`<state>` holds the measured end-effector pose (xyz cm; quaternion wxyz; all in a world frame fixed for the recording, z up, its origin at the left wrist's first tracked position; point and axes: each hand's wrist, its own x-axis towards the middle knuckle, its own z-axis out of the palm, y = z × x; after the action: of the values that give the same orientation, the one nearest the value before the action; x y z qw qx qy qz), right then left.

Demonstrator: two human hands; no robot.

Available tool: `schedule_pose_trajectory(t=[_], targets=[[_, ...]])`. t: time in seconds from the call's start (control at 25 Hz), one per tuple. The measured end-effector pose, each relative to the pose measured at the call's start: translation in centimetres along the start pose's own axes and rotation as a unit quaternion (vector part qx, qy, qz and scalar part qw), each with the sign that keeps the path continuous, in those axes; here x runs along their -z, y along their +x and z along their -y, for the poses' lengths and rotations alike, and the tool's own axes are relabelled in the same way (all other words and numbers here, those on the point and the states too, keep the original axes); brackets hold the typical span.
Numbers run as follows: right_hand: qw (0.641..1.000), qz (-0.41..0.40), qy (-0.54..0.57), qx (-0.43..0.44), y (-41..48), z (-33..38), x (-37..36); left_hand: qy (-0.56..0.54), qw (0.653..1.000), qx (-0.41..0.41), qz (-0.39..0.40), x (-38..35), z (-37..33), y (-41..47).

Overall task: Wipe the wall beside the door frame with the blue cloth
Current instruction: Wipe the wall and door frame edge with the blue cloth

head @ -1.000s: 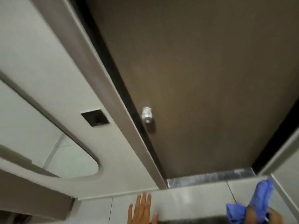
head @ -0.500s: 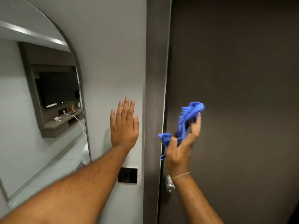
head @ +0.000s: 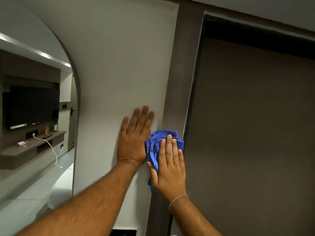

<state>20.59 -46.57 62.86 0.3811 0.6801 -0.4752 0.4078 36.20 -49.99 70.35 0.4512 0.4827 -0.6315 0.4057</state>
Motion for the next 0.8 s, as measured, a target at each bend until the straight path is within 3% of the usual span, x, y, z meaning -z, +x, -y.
schedule_pose_trajectory(t=[0.2, 0.36, 0.48, 0.64, 0.8], targets=[[0.996, -0.027, 0.011, 0.086, 13.0, -3.6, 5.7, -0.021, 0.998, -0.004, -0.053, 0.0, -0.1, 0.1], [0.994, -0.074, 0.041, 0.071, 27.5, -7.3, 10.3, -0.025, 0.999, 0.006, -0.045, -0.3, 0.0, 0.0], [0.991, -0.105, 0.024, 0.076, 32.5, -8.1, 12.1, -0.025, 0.999, 0.005, -0.044, -0.5, 0.0, -0.1], [0.991, -0.118, 0.036, 0.043, 29.4, -6.6, 11.0, -0.029, 0.998, 0.007, -0.053, -0.6, -0.1, -0.1], [0.992, -0.087, 0.070, 0.057, 18.2, -4.8, 7.1, -0.024, 0.998, 0.019, -0.062, -0.5, -0.1, 0.2]])
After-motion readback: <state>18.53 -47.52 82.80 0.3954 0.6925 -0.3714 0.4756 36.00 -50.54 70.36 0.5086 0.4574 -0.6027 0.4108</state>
